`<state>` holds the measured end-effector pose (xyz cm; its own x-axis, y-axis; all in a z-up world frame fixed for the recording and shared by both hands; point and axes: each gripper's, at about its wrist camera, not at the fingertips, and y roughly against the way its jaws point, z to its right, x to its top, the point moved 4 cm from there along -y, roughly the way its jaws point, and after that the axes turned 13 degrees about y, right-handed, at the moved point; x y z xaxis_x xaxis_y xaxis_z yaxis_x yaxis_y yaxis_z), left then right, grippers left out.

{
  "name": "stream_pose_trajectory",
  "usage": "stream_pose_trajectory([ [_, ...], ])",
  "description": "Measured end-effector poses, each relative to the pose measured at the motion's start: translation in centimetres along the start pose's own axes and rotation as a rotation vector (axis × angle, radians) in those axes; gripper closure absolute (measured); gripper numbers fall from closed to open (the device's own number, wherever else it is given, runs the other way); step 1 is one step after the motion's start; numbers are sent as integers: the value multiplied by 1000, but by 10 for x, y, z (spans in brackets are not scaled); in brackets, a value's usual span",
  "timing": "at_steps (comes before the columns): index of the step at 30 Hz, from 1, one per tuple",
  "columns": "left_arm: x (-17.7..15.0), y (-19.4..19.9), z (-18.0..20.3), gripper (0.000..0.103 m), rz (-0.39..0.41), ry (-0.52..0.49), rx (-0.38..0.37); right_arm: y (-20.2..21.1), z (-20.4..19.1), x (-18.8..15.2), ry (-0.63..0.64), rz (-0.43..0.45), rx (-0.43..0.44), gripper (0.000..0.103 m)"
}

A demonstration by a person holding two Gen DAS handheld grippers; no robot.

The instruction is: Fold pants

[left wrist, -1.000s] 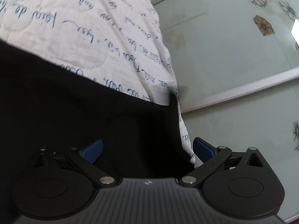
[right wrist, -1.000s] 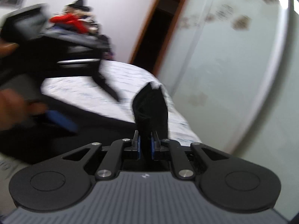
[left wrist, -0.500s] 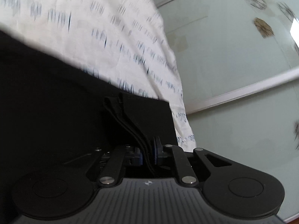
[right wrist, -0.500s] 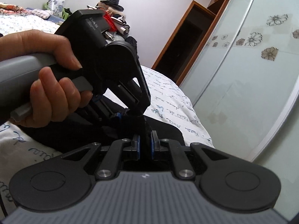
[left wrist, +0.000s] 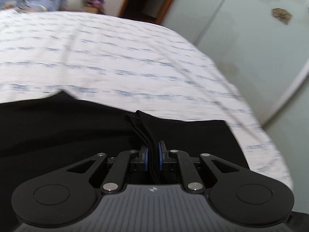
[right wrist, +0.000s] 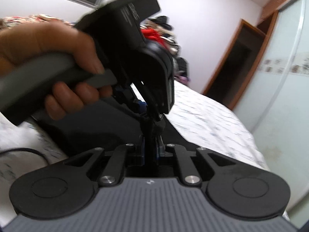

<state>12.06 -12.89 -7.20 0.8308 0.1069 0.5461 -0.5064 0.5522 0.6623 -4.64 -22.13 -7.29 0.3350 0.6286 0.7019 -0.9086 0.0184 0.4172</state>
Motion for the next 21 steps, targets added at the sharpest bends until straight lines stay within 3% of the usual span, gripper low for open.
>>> stream_pose_trajectory([
  [4, 2, 8, -29, 93, 5, 22, 18, -11, -29, 12, 33, 14, 76, 96],
  [8, -2, 16, -30, 93, 60, -61, 42, -19, -47, 19, 38, 16, 123, 99],
  [11, -1, 21, -38, 93, 37, -34, 52, -19, -50, 18, 48, 8, 180, 98],
  [13, 2, 28, -49, 93, 28, 9, 65, -8, -34, 17, 46, 17, 162, 98],
  [15, 4, 37, -60, 93, 34, 26, 87, 2, -8, 14, -11, 8, 67, 96],
  [18, 2, 49, -72, 93, 28, 35, 96, -7, 33, -14, -113, -115, -69, 85],
  [19, 0, 52, -75, 93, 25, 36, 102, -15, 39, -28, -144, -191, -71, 85],
  [21, -4, 57, -78, 92, 10, 14, 126, -31, 35, -56, -177, -333, 30, 88],
])
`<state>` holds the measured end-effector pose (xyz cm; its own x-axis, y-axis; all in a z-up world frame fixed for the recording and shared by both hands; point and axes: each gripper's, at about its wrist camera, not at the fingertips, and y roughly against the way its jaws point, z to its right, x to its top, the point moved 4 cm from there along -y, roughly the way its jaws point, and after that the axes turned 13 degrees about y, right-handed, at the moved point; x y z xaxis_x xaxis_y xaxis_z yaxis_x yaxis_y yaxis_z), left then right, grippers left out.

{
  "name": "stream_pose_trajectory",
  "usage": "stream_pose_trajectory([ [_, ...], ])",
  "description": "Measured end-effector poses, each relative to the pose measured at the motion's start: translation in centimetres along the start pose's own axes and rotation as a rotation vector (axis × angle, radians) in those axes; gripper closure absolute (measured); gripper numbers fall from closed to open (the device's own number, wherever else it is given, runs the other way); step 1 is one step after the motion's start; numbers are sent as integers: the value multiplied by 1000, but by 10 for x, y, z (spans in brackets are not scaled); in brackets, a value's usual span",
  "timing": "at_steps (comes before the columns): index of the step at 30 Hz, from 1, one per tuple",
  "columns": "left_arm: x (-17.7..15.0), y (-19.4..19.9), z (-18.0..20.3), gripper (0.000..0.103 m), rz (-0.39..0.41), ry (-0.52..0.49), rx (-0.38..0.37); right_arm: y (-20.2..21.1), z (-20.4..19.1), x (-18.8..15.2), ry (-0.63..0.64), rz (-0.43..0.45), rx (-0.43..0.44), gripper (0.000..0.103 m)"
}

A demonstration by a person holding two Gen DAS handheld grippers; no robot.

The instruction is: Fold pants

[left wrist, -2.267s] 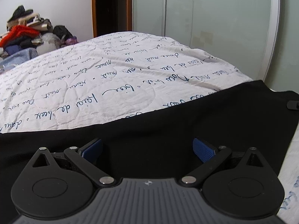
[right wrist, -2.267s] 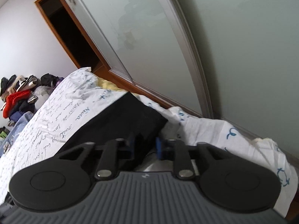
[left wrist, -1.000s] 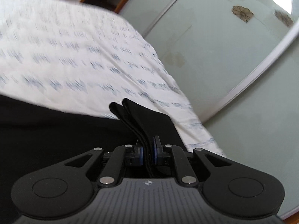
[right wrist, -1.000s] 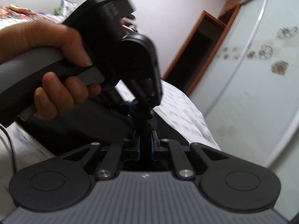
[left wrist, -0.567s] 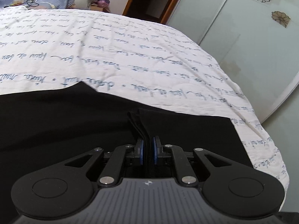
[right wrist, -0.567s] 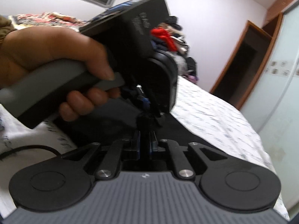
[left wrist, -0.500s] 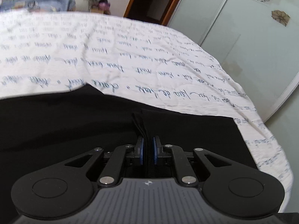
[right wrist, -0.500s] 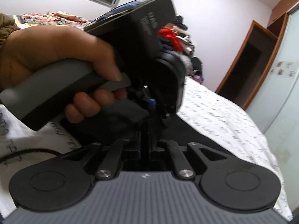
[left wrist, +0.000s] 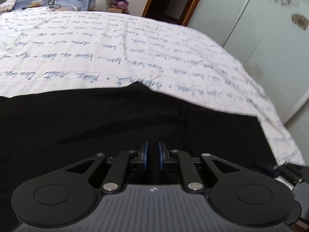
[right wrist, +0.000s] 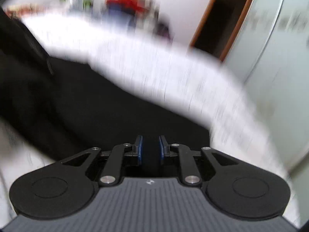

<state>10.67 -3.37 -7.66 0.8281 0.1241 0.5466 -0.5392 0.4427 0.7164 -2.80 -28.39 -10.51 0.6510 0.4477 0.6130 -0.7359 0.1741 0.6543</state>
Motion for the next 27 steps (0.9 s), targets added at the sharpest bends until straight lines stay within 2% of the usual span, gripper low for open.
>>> stream_pose_trajectory([
  [2, -5, 3, 1, 91, -3, -45, 26, 8, -12, -4, 85, 24, -41, 88],
  [4, -9, 4, 5, 89, 4, -83, 44, 21, -17, 12, 61, 99, -15, 86],
  [5, -10, 4, 7, 84, 8, -94, 45, 25, -17, 19, 30, 141, 9, 76],
  [6, -12, 4, 8, 80, 11, -101, 44, 24, -19, 27, 14, 167, 35, 71],
  [9, -16, 11, 6, 48, 20, -121, 52, 10, -40, 52, 39, 170, 103, 71],
  [10, -17, 15, 3, 31, 37, -128, 65, 10, -47, 56, 68, 182, 128, 71],
  [11, -18, 19, 0, 24, 63, -132, 81, 16, -53, 60, 107, 203, 135, 71],
  [14, -18, 25, -8, 24, 97, -140, 121, 26, -70, 59, 244, 232, 108, 71],
  [18, -15, 27, -12, 24, 90, -105, 87, 25, -91, 63, 326, 208, 97, 73],
  [20, -15, 28, -11, 24, 92, -120, 90, 28, -104, 66, 381, 204, 42, 73],
  [22, -15, 30, -12, 24, 103, -131, 111, 24, -112, 66, 414, 195, 34, 95],
  [27, -12, 32, -25, 24, 113, -118, 152, 38, -119, 64, 428, 192, 95, 94],
])
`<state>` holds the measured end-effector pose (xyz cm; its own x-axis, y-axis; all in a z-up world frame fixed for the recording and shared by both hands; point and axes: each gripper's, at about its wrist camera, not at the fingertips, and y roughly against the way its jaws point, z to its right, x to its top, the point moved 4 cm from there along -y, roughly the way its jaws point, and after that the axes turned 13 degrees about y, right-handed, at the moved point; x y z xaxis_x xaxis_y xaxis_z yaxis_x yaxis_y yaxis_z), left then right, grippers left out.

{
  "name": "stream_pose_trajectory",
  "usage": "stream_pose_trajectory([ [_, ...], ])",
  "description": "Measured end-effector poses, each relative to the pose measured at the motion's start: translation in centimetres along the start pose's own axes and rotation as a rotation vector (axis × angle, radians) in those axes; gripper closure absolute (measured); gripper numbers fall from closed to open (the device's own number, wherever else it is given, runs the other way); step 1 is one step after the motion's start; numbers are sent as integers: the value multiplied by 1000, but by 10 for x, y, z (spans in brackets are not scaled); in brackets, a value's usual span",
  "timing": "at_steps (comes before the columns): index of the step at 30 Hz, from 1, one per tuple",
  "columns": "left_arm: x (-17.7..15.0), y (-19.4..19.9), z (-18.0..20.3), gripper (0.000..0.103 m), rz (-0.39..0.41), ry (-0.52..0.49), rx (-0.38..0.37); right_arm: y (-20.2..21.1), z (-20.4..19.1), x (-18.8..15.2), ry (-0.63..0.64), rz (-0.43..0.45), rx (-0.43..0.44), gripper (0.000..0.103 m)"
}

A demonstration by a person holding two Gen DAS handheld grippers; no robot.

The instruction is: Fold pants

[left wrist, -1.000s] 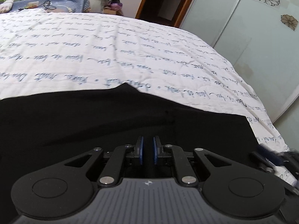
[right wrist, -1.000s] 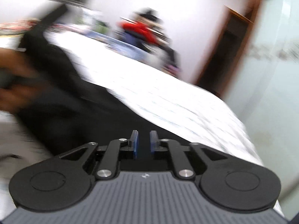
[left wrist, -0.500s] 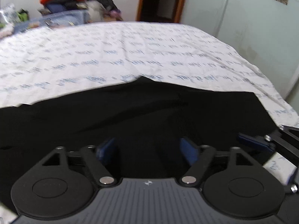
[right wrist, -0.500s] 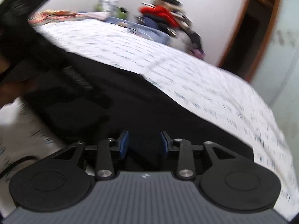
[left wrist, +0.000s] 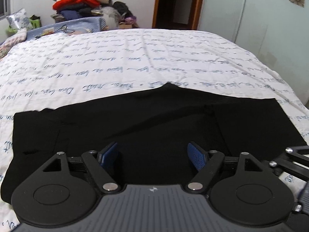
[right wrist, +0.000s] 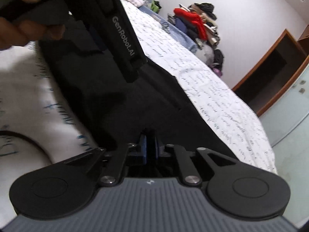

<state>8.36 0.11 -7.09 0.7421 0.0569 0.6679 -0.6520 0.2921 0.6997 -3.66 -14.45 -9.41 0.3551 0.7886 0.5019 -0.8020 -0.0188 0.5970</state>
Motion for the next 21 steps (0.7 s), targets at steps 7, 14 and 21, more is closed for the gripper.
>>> stream_pose_trajectory([
  [7, -1, 0, -9, 24, -3, 10, 20, 12, 31, 2, -99, 80, 97, 88],
  [14, -19, 5, -10, 24, 21, -106, 97, -27, 42, -14, -211, -48, 42, 77],
  [21, -19, 30, -45, 16, 125, -77, 135, -3, 34, -5, -219, 30, 17, 42],
])
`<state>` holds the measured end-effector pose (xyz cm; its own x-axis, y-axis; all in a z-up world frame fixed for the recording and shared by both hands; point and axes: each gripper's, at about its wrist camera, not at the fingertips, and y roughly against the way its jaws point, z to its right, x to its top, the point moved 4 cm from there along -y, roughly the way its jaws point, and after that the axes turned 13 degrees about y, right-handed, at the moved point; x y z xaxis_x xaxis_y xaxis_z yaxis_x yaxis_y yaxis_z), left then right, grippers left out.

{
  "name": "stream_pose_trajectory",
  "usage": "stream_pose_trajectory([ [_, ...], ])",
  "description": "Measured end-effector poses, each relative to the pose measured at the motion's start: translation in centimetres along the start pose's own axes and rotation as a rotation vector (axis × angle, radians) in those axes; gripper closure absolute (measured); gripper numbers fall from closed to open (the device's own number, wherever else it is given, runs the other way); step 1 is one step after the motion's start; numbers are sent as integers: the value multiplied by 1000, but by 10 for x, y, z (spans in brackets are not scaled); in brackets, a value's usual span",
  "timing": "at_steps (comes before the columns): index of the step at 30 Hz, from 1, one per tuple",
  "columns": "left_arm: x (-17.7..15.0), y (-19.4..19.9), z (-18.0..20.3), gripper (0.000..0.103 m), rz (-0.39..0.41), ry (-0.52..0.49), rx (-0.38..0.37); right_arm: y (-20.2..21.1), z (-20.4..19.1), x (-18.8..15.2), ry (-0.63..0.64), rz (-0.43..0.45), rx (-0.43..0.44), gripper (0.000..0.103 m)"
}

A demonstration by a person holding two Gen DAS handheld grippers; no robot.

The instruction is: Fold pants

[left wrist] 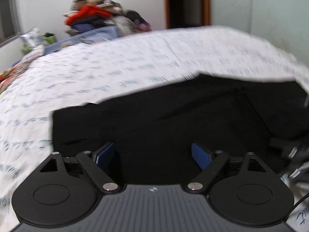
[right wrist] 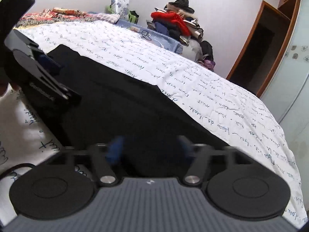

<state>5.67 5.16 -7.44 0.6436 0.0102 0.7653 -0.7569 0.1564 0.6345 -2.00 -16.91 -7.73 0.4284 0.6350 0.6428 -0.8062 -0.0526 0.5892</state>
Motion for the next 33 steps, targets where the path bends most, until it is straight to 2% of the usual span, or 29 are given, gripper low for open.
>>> stream_pose_trajectory([
  [1, 4, 11, -9, 16, 42, 19, -2, -8, -5, -1, 50, -51, 7, 44],
  [2, 9, 21, -20, 16, 85, 38, 6, -9, -12, -1, 83, -63, -21, 44],
  [3, 14, 30, -32, 16, 120, 63, 24, -5, -16, 4, 99, -45, -42, 49],
  [5, 23, 40, -59, 16, 141, 136, 78, 6, -22, 24, 113, 47, -36, 49],
  [8, 28, 42, -99, 15, 81, 282, 125, 21, -42, 62, 158, 201, -10, 43],
  [10, 25, 44, -125, 16, 47, 405, 111, 21, -69, 81, 233, 241, 46, 43],
  [12, 16, 46, -142, 15, 16, 478, 125, 18, -104, 94, 363, 265, 54, 43],
  [15, 5, 48, -153, 15, -3, 462, 192, 3, -142, 100, 547, 301, 45, 42],
  [18, 1, 51, -158, 15, -6, 447, 216, -6, -166, 109, 619, 317, 50, 40],
  [20, 2, 51, -163, 15, -8, 471, 208, -13, -177, 114, 648, 301, 23, 40],
  [26, -1, 45, -171, 15, -47, 595, 122, -24, -201, 120, 727, 305, -17, 41],
  [28, -1, 46, -173, 15, -60, 644, 90, -37, -204, 125, 722, 288, -8, 46],
  [30, -2, 45, -174, 15, -90, 709, 29, -45, -203, 133, 706, 287, 8, 66],
  [31, -3, 43, -174, 15, -114, 744, -10, -48, -205, 136, 701, 284, 19, 85],
  [32, -5, 39, -175, 14, -139, 783, -53, -53, -204, 138, 686, 288, 23, 96],
  [33, -8, 35, -175, 13, -166, 824, -90, -54, -203, 140, 660, 303, 22, 96],
])
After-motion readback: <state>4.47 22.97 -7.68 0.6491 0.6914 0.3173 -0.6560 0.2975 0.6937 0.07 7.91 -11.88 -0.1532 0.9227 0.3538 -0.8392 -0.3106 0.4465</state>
